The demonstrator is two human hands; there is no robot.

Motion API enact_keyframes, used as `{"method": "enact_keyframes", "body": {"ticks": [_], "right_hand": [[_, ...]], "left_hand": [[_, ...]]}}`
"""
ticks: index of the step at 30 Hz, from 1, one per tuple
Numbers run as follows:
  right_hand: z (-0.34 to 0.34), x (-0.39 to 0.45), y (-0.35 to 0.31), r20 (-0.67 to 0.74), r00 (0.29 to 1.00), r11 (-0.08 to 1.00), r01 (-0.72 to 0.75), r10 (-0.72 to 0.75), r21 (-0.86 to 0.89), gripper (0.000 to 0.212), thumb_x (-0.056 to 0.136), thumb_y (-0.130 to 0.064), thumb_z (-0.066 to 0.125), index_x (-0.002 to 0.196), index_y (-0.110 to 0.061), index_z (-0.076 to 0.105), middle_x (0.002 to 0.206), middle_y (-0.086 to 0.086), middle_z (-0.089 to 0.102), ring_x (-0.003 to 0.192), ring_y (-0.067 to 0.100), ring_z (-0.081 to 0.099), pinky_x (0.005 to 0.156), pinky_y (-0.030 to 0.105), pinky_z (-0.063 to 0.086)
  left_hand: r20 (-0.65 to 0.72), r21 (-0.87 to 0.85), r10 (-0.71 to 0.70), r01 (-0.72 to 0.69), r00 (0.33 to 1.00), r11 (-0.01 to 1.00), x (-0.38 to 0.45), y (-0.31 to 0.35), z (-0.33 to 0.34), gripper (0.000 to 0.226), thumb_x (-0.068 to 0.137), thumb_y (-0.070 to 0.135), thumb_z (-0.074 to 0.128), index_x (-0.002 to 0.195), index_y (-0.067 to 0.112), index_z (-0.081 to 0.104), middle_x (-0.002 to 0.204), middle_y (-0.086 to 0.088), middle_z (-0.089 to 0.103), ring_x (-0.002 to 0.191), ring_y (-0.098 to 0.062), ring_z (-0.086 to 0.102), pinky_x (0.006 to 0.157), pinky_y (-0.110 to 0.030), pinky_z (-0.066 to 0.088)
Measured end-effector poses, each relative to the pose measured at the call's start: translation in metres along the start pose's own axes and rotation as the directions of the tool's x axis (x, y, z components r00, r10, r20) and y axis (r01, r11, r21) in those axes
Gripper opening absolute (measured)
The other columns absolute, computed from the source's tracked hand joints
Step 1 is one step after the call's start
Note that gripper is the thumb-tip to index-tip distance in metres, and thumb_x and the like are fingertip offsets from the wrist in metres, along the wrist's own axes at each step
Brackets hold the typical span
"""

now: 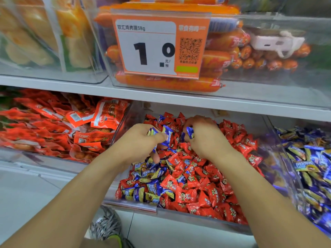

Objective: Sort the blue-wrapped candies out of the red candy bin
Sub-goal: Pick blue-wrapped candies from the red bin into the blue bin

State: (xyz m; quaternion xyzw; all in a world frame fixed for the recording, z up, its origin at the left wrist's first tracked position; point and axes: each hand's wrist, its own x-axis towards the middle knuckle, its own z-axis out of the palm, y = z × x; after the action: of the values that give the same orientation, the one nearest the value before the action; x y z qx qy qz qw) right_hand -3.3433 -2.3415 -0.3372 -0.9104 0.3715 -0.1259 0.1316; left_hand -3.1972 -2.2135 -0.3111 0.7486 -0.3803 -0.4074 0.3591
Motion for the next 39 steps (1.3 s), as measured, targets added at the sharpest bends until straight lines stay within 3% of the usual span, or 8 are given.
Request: {"method": "enact_keyframes", "body": {"ticks": [5, 11, 15, 18, 22, 27, 32, 39], "right_hand": [[-0.029, -0.016, -0.003, -0.027, 0.993, 0.861, -0.088, 0.117, 0.502, 0.014, 0.088, -0.026, 0.072, 0.095, -0.022, 0.061, 0.085, -0.010, 0.059, 0.073, 0.002, 0.054, 0.059, 0.010, 0.038], [-0.057, -0.066, 0.008, 0.237, 0.971, 0.297, -0.228, 0.007, 0.927, 0.019, 0.096, -0.038, 0.057, 0.096, -0.025, 0.070, 0.064, -0.001, 0.045, 0.054, 0.013, 0.026, 0.046, 0.024, 0.026], [-0.079, -0.100, 0.033, -0.073, 0.995, 0.738, 0.002, 0.064, 0.675, 0.012, 0.093, -0.042, 0.060, 0.093, -0.031, 0.063, 0.070, -0.006, 0.059, 0.048, 0.007, 0.043, 0.051, 0.024, 0.038], [-0.105, -0.133, 0.066, -0.220, 0.968, 0.873, 0.004, 0.119, 0.487, 0.011, 0.093, -0.047, 0.054, 0.086, -0.039, 0.053, 0.069, -0.006, 0.056, 0.055, 0.011, 0.048, 0.061, 0.025, 0.043], [-0.131, -0.171, 0.129, -0.266, 0.920, 0.918, -0.185, 0.287, 0.350, 0.016, 0.095, -0.043, 0.052, 0.084, -0.032, 0.048, 0.058, -0.004, 0.053, 0.051, 0.007, 0.047, 0.057, 0.018, 0.037], [-0.130, -0.182, 0.173, -0.198, 0.939, 0.943, -0.231, 0.281, 0.240, 0.022, 0.096, -0.043, 0.050, 0.107, -0.031, 0.065, 0.081, -0.009, 0.065, 0.064, 0.005, 0.055, 0.062, 0.025, 0.031], [-0.131, -0.185, 0.193, -0.051, 0.951, 0.918, -0.281, 0.306, 0.279, 0.040, 0.093, -0.048, 0.057, 0.132, -0.038, 0.054, 0.121, -0.001, 0.057, 0.112, 0.012, 0.051, 0.086, 0.025, 0.034], [-0.140, -0.181, 0.179, -0.069, 0.975, 0.845, -0.148, 0.213, 0.514, 0.058, 0.090, -0.001, 0.061, 0.132, -0.040, 0.052, 0.134, -0.009, 0.051, 0.125, 0.009, 0.051, 0.108, 0.040, 0.042]], "left_hand": [[-0.013, -0.265, 0.025, -0.028, 1.000, 0.964, -0.013, 0.020, 0.019, 0.020, 0.100, 0.024, 0.054, 0.109, 0.006, 0.058, 0.078, -0.016, 0.064, 0.030, -0.011, 0.045, 0.037, -0.021, 0.019], [0.009, -0.258, 0.234, -0.224, 0.972, 0.940, -0.024, 0.037, 0.064, 0.019, 0.101, 0.032, 0.048, 0.101, 0.014, 0.055, 0.049, -0.019, 0.052, 0.029, -0.020, 0.037, 0.036, -0.020, 0.021], [0.109, -0.146, 0.353, -0.337, 0.929, 0.930, -0.034, 0.048, 0.096, 0.019, 0.100, 0.037, 0.047, 0.093, 0.020, 0.054, 0.063, -0.004, 0.065, 0.037, -0.023, 0.044, 0.040, -0.022, 0.029], [0.166, -0.244, 0.340, -0.296, 0.926, 0.924, -0.042, 0.069, 0.128, 0.033, 0.102, 0.034, 0.039, 0.092, 0.006, 0.054, 0.067, -0.014, 0.049, 0.035, -0.014, 0.033, 0.037, -0.018, 0.025], [0.108, -0.218, 0.316, -0.288, 0.942, 0.932, -0.041, 0.105, 0.171, 0.040, 0.103, 0.040, 0.033, 0.082, 0.015, 0.056, 0.069, -0.010, 0.048, 0.052, -0.015, 0.045, 0.047, -0.020, 0.038], [0.279, 0.233, 0.616, -0.674, 0.737, 0.701, -0.025, 0.137, 0.227, 0.008, 0.099, 0.025, 0.051, 0.103, 0.026, 0.058, 0.084, 0.015, 0.060, 0.075, -0.001, 0.055, 0.070, -0.026, 0.040], [0.411, 0.354, 0.632, -0.754, 0.656, 0.553, -0.013, 0.143, 0.234, 0.047, 0.089, 0.027, 0.067, 0.133, 0.029, 0.050, 0.119, 0.003, 0.056, 0.110, -0.009, 0.054, 0.096, -0.017, 0.040], [0.128, 0.477, 0.662, -0.631, 0.739, 0.612, -0.034, 0.074, 0.142, 0.019, 0.091, 0.021, 0.063, 0.104, 0.035, 0.065, 0.103, 0.020, 0.062, 0.097, 0.011, 0.055, 0.082, 0.000, 0.035]]}}
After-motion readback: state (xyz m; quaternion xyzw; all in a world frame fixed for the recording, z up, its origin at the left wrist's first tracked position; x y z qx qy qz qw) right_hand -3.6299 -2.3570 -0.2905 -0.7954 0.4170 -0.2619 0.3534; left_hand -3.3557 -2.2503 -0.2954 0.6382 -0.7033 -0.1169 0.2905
